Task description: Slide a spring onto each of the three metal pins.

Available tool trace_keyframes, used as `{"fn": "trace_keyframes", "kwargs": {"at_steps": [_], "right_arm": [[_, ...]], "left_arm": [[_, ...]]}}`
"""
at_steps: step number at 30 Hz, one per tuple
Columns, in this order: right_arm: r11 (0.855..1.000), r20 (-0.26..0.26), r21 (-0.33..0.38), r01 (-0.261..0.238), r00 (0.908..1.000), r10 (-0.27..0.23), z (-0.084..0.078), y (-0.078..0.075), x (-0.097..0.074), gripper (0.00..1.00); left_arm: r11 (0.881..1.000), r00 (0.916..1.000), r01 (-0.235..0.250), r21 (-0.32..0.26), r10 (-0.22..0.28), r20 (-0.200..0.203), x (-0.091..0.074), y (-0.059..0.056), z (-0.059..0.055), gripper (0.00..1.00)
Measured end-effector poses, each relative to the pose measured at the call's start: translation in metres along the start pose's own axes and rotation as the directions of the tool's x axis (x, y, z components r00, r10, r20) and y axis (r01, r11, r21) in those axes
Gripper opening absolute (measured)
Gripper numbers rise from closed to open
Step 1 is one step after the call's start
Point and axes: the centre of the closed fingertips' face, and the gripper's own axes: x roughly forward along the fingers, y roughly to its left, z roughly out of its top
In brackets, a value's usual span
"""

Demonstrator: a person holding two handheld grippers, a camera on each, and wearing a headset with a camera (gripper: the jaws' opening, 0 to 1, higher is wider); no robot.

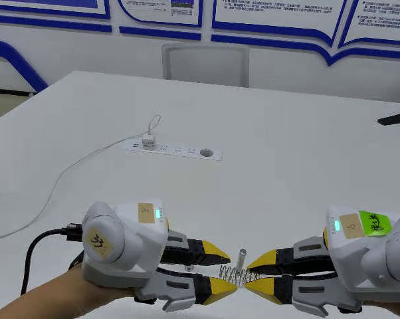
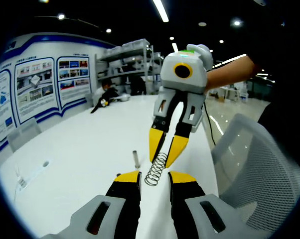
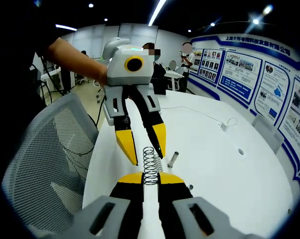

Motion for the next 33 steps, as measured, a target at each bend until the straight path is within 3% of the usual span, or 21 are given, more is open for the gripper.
{"fn": "trace_keyframes", "kwargs": {"at_steps": [5, 16, 21, 33], "right_arm": [[1.0, 0.001, -0.012, -0.007, 1.0, 0.007, 0.003, 0.0019, 0.0006, 0.1], [0.999, -0.012, -0.039, -0.006, 0.9999, 0.005, 0.0033, 0.0012, -0.0006, 0.1], [0.998, -0.021, -0.057, -0.007, 0.9998, 0.006, 0.0017, 0.001, -0.0013, 0.1], [0.995, -0.028, -0.101, -0.003, 0.9996, 0.0, 0.0047, -0.0022, -0.0046, 0.11]], "left_arm": [[1.0, 0.9999, 0.0, 0.0, 0.0, 0.012, -0.0007, -0.0008, 0.0029, 0.17], [1.0, 0.9999, 0.013, -0.004, -0.013, -0.002, 0.0004, -0.0013, 0.0025, 0.13], [0.999, 0.9994, 0.031, 0.041, -0.031, -0.014, 0.0006, -0.0058, 0.0029, 0.1], [0.993, 0.9992, 0.034, 0.112, -0.031, -0.026, 0.0007, -0.0034, 0.0092, 0.09]]}}
